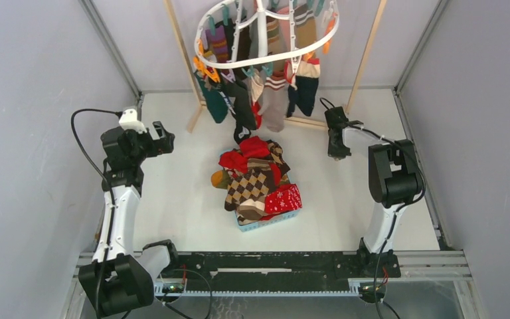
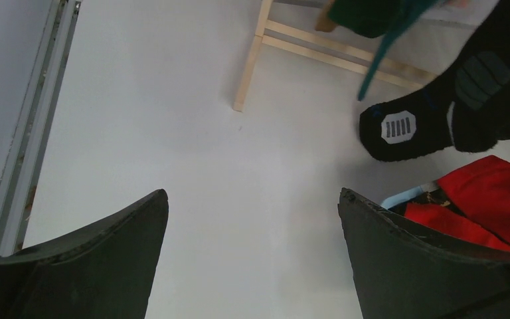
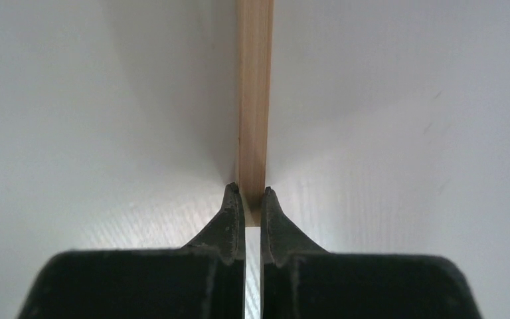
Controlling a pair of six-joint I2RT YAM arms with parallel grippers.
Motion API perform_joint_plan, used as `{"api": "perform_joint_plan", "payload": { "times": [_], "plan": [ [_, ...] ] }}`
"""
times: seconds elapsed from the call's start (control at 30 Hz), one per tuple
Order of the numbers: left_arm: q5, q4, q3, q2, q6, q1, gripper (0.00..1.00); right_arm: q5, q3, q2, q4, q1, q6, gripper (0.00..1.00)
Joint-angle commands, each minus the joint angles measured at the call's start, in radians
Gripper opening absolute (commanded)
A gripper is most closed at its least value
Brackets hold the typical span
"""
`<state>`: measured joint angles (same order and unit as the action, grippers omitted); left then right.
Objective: Clip the socks to the hanger
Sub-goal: Move the clothesline to the center of the board.
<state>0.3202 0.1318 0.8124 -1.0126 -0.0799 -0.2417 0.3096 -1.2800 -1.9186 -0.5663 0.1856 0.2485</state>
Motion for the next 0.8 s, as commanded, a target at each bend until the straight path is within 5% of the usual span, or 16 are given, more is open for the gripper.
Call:
{"api": "perform_joint_plan", "payload": {
  "times": [0.0, 0.5, 0.77],
  "plan": [
    [0.049, 0.0, 0.059, 0.039, 0.031, -0.008, 1.0, -0.015, 0.062, 0.113, 0.039, 0.052, 0.022, 0.0],
    [0.173, 0.085, 0.069, 0.09, 0.063, 0.002, 1.0, 0.063, 0.335, 0.341, 0.148, 0.076, 0.127, 0.0],
    [0.174, 0.117, 0.098, 0.094, 0.068, 0.019, 1.0, -0.037, 0.332, 0.417, 0.182, 0.049, 0.103, 0.57]
  ]
}}
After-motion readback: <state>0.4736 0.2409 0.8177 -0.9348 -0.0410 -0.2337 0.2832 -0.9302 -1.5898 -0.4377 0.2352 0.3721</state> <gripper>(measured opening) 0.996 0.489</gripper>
